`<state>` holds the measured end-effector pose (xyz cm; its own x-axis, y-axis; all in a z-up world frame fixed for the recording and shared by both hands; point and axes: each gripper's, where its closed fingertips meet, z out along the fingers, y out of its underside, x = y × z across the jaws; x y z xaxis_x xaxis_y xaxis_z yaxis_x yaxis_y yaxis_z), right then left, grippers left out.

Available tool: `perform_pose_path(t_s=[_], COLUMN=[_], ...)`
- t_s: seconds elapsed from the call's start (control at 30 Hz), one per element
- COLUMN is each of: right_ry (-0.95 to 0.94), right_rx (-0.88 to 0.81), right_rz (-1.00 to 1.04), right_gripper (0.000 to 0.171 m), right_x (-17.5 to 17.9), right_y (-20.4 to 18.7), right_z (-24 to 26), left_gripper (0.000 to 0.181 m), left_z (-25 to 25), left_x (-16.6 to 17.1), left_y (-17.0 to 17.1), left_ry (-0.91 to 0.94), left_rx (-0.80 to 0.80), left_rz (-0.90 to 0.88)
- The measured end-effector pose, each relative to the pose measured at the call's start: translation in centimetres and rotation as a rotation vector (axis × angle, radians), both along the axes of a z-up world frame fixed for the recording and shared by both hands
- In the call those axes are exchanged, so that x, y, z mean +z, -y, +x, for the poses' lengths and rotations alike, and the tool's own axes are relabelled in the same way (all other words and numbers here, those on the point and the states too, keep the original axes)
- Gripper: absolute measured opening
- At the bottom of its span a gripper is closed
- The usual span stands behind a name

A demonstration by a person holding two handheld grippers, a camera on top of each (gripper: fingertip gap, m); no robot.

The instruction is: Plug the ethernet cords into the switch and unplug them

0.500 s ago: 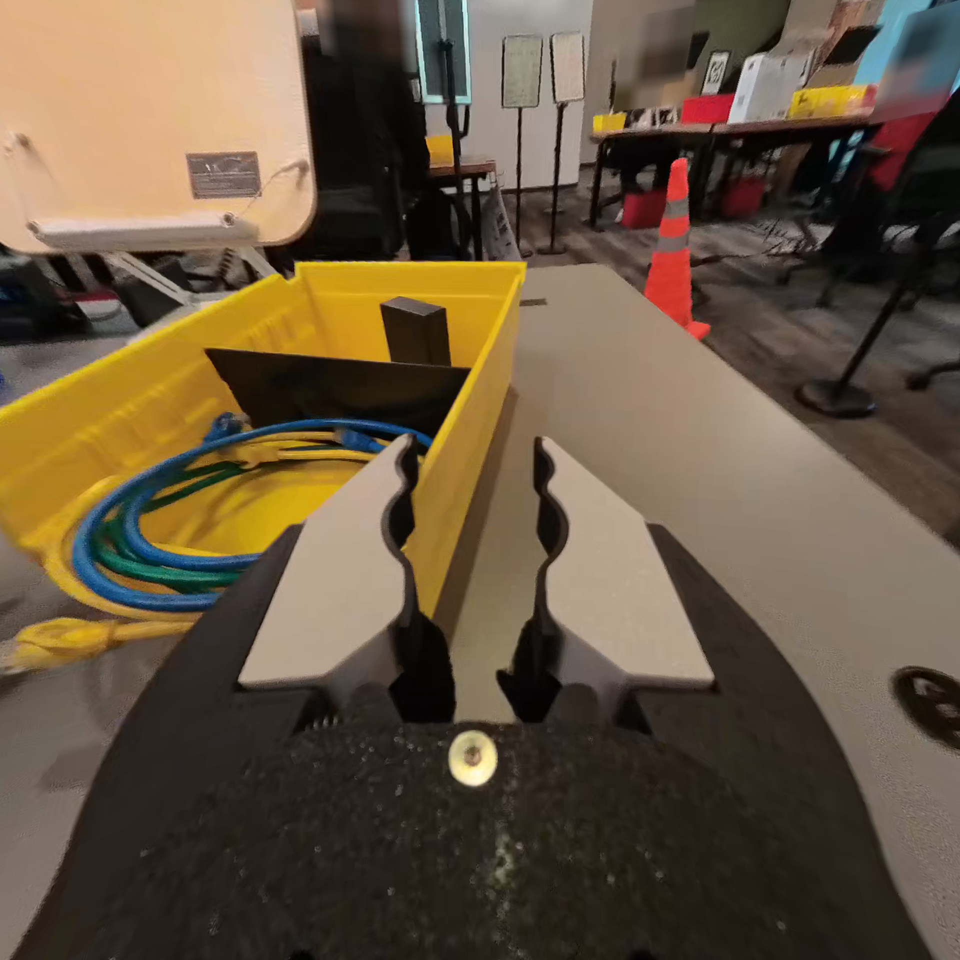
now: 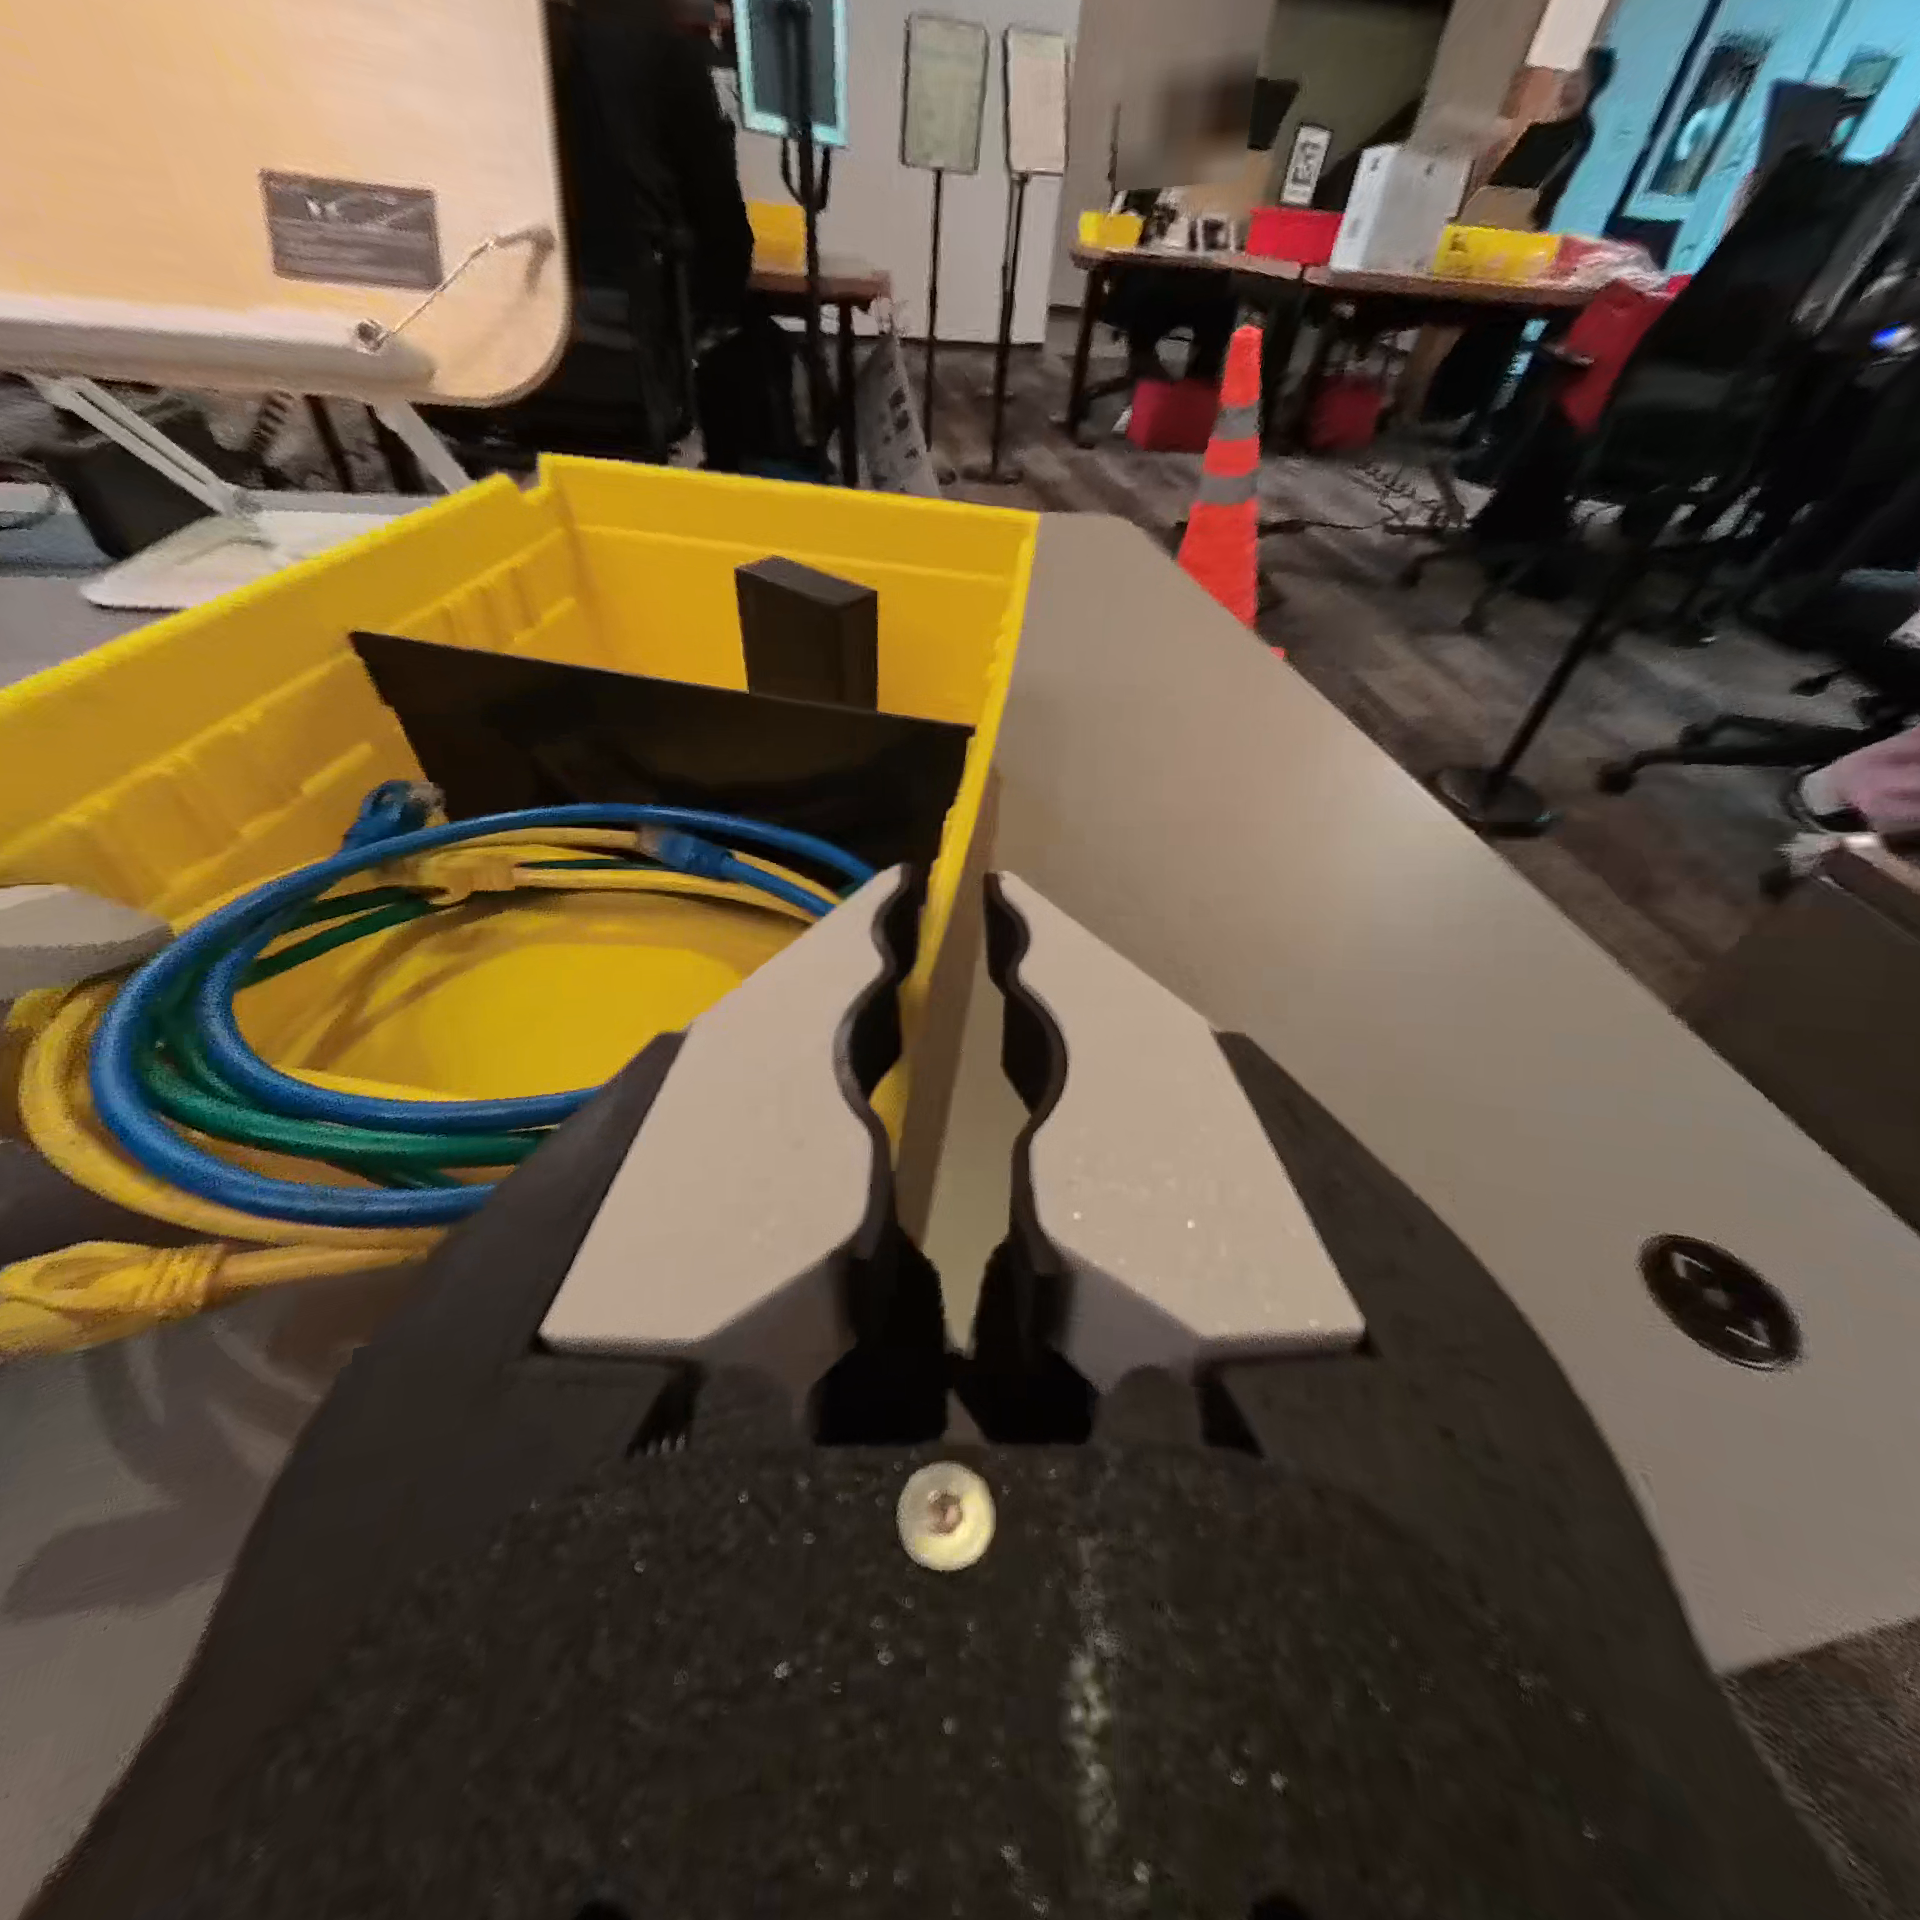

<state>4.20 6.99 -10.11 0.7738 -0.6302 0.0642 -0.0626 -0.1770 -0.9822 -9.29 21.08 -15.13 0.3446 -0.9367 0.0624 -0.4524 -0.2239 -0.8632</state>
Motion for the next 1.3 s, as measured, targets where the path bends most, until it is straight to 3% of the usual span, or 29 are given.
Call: perform_pose_path(t_s=[0.07, 0.17, 0.23, 0.37, 0.43, 0.53, 0.63, 0.73, 0.93, 1.07, 1.2, 1.3], right_ry=[0.008, 0.024, 0.048, -0.003, 0.000, 0.025, 0.010, -0.035, -0.011, 0.018, -0.043, -0.039], right_rx=[0.009, 0.042, 0.058, 0.082, 0.106, 0.116, 0.010, -0.025, 0.116, 0.194, 0.261, 0.296], right_rz=[-0.019, -0.059, -0.026, -0.007, -0.018, -0.120, -0.078, -0.068, -0.044, -0.042, -0.097, -0.138], right_gripper=[0.008, 0.021, 0.021, 0.046, 0.036, 0.050, 0.018, 0.004, 0.003, 0.002, 0.002, 0.003], right_x=[-0.1, 0.5, 1.3, -0.2, -0.4, -2.1, -2.1, -2.1, 0.4, 1.4, -0.4, -2.2], right_y=[-0.4, -1.2, -1.2, -1.1, -1.9, -3.5, -2.8, -3.6, -10.9, -16.8, -21.1, -22.1], right_z=[-0.3, -1.8, -2.9, -3.9, -4.9, -6.5, -6.0, -6.3, -9.4, -11.7, -13.2, -13.7], left_gripper=[0.017, 0.015, 0.011, 0.005, 0.003, 0.003, 0.003, 0.003, 0.002, 0.002, 0.003, 0.005], left_z=[-0.4, -1.1, -2.0, -3.8, -4.2, -4.7, -5.5, -7.2, -12.1, -15.7, -18.0, -18.5], left_x=[0.0, 0.0, 0.1, 0.2, 0.2, 0.2, 0.3, 0.8, 2.8, 2.3, 1.0, 0.4], left_y=[-0.1, -0.6, -1.3, -2.7, -2.7, -2.5, -2.6, -3.0, -8.2, -11.5, -14.2, -15.2], left_ry=[-0.013, -0.011, -0.009, -0.012, -0.020, -0.017, -0.005, 0.012, 0.032, 0.012, -0.034, -0.034], left_rx=[0.006, 0.036, 0.067, 0.138, 0.160, 0.180, 0.206, 0.250, 0.414, 0.512, 0.560, 0.553], left_rz=[0.018, 0.003, -0.006, 0.010, 0.033, 0.026, 0.023, 0.075, 0.108, 0.092, 0.069, 0.075])
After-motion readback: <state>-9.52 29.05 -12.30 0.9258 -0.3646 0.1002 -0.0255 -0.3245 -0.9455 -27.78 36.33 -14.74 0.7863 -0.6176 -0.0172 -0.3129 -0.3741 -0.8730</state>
